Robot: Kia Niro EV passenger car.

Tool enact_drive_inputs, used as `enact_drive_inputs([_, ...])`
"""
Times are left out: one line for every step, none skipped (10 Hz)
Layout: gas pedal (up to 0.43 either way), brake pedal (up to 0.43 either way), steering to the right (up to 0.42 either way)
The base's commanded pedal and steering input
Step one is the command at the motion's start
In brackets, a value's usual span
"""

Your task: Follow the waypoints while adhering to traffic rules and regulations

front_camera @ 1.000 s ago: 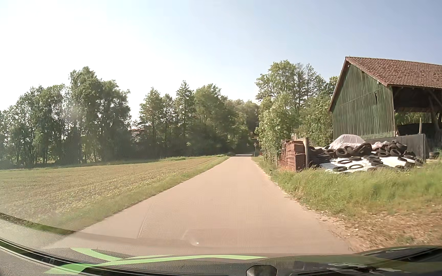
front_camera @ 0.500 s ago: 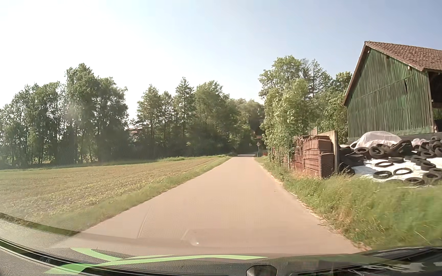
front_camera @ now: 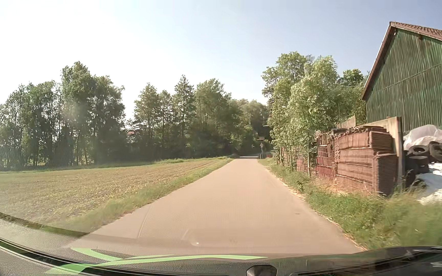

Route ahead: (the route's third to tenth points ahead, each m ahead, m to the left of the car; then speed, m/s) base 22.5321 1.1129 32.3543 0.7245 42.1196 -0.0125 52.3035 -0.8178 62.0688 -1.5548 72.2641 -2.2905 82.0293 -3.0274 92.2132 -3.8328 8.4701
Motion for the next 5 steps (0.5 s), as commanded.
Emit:
enact_drive_inputs([0.157,0.000,-0.010])
enact_drive_inputs([0.157,0.000,-0.009])
enact_drive_inputs([0.157,0.000,-0.008])
enact_drive_inputs([0.157,0.000,-0.007])
enact_drive_inputs([0.157,0.000,-0.007])
